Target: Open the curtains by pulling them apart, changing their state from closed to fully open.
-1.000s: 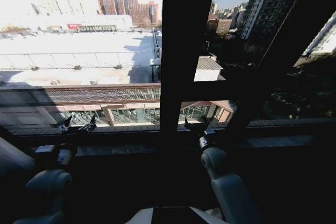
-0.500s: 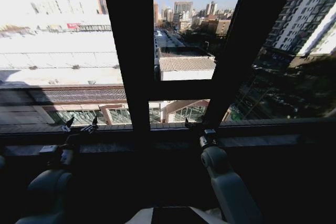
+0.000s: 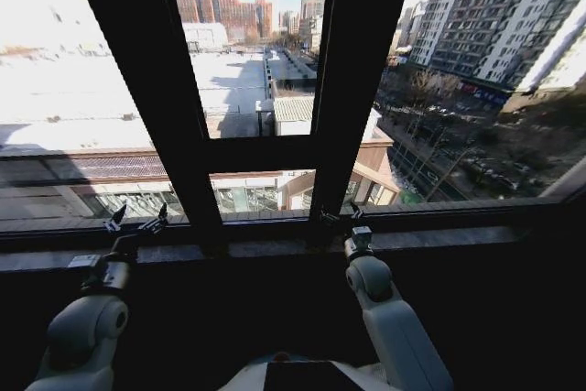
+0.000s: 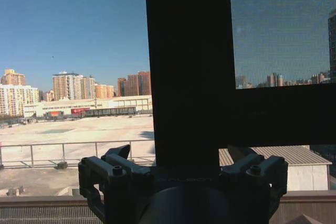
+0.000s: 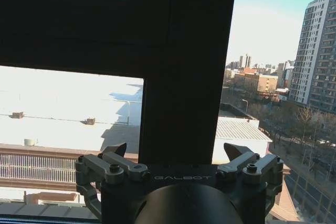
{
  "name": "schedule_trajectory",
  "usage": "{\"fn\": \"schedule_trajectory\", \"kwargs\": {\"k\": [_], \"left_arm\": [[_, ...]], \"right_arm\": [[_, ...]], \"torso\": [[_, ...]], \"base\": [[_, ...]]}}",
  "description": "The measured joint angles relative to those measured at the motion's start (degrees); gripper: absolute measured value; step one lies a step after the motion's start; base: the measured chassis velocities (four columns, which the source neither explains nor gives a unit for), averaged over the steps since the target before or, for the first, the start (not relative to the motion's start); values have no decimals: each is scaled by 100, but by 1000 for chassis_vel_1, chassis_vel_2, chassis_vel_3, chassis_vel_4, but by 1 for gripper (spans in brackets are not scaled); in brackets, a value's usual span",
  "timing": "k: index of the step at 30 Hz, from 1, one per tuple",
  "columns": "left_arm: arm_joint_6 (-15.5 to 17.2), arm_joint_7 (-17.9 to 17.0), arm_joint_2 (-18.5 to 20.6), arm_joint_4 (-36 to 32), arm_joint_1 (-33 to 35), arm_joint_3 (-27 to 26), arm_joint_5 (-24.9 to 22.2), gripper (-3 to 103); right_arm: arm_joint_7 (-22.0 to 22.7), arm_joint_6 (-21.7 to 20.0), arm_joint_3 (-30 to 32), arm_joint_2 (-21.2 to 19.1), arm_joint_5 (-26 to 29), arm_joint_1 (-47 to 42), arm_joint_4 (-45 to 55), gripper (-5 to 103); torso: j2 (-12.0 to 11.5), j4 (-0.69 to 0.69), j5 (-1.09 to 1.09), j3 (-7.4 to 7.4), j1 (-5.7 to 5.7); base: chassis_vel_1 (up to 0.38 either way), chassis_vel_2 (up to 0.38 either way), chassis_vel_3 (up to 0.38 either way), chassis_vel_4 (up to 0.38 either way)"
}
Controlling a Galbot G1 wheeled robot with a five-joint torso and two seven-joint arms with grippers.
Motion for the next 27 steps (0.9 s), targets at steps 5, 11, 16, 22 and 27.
{"fn": "schedule_trajectory", "kwargs": {"k": [5, 11, 16, 22, 27], "left_arm": [[0, -8, -32, 1, -6, 47, 23, 100], [-3, -11, -95, -47, 42, 63, 116, 100], [-3, -10, -132, -122, 80, 75, 177, 100], [-14, -10, -170, -138, 126, 102, 260, 100], [-26, -11, -211, -208, 135, 126, 291, 100]], "right_arm": [[1, 65, -16, -19, -2, 54, -77, 100], [2, 54, -26, -42, 24, 78, -106, 100], [-1, 50, 9, -70, 44, 54, -106, 100], [-1, 63, 82, -98, 74, -20, -58, 100], [8, 70, 149, -144, 165, -74, 21, 100]], "torso": [[2, 2, -5, -2, -4], [2, 0, -3, -1, -3], [-1, -1, 0, 1, 2], [-1, 0, -2, 1, 2], [0, 0, -2, 0, 0]], "base": [[123, -72, -144, 58], [42, -11, -50, 15], [0, 0, 0, 0], [-11, -74, 1, 90], [38, -220, -42, 229]]}}
